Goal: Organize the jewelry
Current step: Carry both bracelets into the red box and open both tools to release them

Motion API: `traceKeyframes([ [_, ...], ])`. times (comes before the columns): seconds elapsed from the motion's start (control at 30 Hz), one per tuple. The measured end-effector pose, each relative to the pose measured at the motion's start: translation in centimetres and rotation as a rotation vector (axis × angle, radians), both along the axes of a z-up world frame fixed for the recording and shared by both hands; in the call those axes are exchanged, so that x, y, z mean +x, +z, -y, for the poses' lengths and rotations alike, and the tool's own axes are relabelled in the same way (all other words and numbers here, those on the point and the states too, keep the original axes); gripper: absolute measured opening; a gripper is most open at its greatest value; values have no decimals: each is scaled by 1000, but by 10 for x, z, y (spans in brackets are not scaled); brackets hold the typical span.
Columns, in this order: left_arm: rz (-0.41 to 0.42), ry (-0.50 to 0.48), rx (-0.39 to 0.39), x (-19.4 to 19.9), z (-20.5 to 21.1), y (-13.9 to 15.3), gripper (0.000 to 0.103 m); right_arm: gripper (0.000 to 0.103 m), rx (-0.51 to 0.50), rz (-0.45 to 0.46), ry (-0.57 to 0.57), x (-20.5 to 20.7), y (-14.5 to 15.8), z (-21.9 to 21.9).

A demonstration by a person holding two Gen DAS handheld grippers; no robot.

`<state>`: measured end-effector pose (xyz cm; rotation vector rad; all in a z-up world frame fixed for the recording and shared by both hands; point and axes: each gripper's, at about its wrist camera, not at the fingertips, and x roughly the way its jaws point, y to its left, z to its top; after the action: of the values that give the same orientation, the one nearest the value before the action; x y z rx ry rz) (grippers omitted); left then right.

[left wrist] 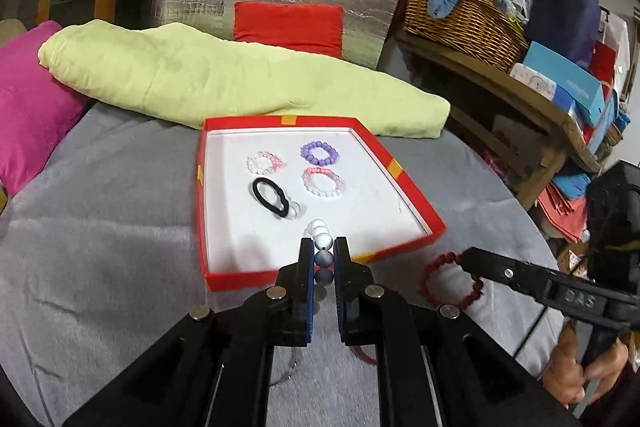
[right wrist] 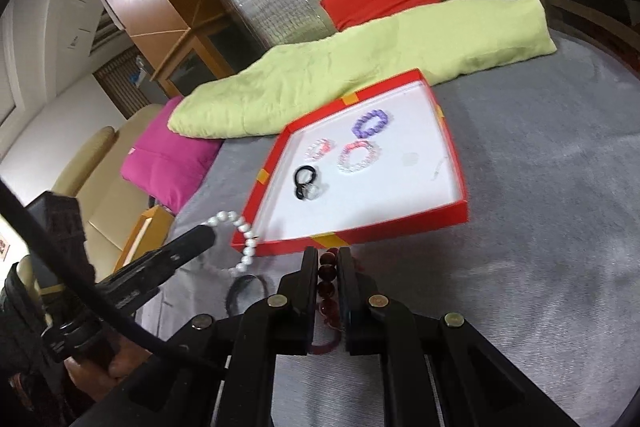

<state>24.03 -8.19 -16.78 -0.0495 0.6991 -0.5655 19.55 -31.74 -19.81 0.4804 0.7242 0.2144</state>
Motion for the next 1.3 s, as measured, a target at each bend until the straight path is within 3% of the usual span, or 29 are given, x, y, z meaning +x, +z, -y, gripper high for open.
traceKeyframes([
  [0.4, 31, 56, -14, 25, 6, 3, 10, 10, 41, 66, -19, 9, 16, -2],
  [0.63, 15, 71, -23, 42, 17, -4, 10, 10, 55, 94, -63, 38, 19, -1],
  [0.87, -10, 64, -12, 51, 25, -14, 10, 10, 134, 9, -99, 73, -5, 1],
  [1.3, -43, 71, 61, 59, 31, -29, 10, 10, 268, -56, -93, 104, -32, 1],
])
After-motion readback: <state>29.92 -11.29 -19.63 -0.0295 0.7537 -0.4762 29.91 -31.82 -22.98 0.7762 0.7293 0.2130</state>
